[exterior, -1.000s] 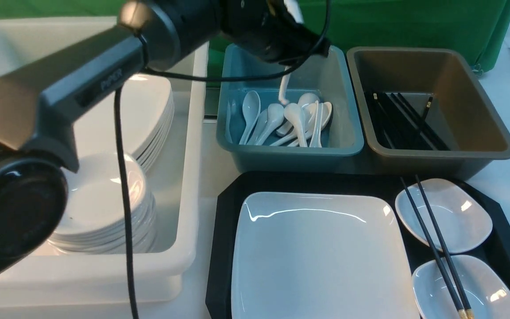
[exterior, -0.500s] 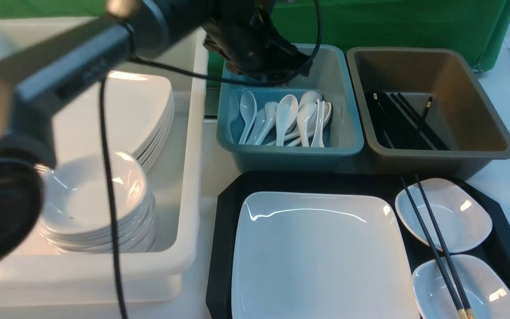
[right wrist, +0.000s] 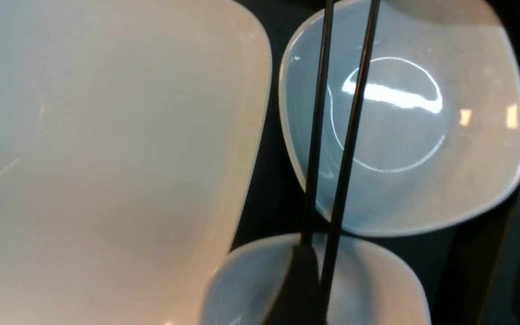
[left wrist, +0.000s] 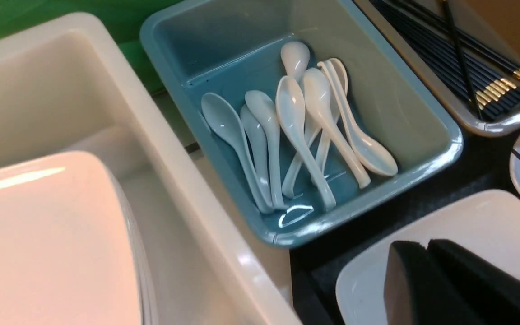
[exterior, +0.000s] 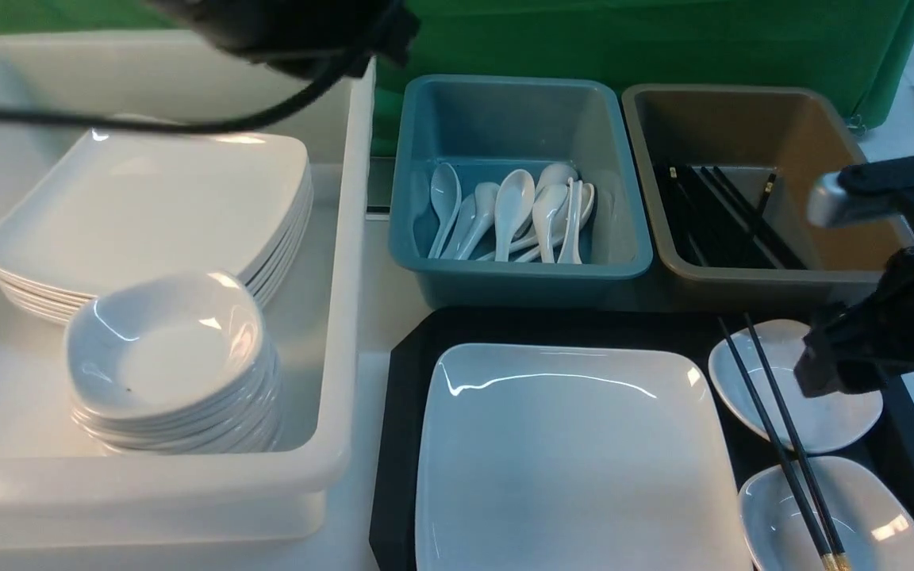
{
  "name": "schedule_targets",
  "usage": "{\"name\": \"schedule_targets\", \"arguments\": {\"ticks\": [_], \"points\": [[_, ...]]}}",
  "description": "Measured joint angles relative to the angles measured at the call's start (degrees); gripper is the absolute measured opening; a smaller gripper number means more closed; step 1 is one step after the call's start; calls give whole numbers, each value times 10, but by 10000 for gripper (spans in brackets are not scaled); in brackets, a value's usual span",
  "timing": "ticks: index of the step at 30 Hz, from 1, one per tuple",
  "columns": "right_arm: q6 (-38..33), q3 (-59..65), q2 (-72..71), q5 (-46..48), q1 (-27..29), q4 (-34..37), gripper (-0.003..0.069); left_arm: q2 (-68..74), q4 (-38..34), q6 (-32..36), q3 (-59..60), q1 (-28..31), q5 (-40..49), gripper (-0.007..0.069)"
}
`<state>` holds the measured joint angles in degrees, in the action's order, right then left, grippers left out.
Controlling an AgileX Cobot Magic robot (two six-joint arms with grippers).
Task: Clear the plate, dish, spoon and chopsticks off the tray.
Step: Use the right arm to grab a pair of chopsticks from the plate
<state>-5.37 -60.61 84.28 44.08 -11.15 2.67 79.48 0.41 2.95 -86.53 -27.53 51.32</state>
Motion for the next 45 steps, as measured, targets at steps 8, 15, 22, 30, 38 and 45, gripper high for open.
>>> {"name": "schedule_targets", "arguments": {"ticks": [8, 15, 22, 30, 38, 45], "points": [[9, -6, 105, -89, -28, -10, 608, -227, -10, -44, 312, 0, -83, 11], [47, -8, 143, -121, -28, -46, 587, -346, -11, -85, 421, 0, -86, 11], [59, -8, 156, -129, -28, -52, 560, -396, -4, -90, 429, 0, -86, 11], [59, -8, 159, -135, -28, -53, 554, -399, -4, -90, 429, 0, -86, 11], [73, -8, 168, -138, -24, -53, 510, -399, 0, -91, 429, 0, -86, 11], [78, -8, 170, -138, -21, -52, 234, -399, 2, -91, 429, 0, -86, 11]]}}
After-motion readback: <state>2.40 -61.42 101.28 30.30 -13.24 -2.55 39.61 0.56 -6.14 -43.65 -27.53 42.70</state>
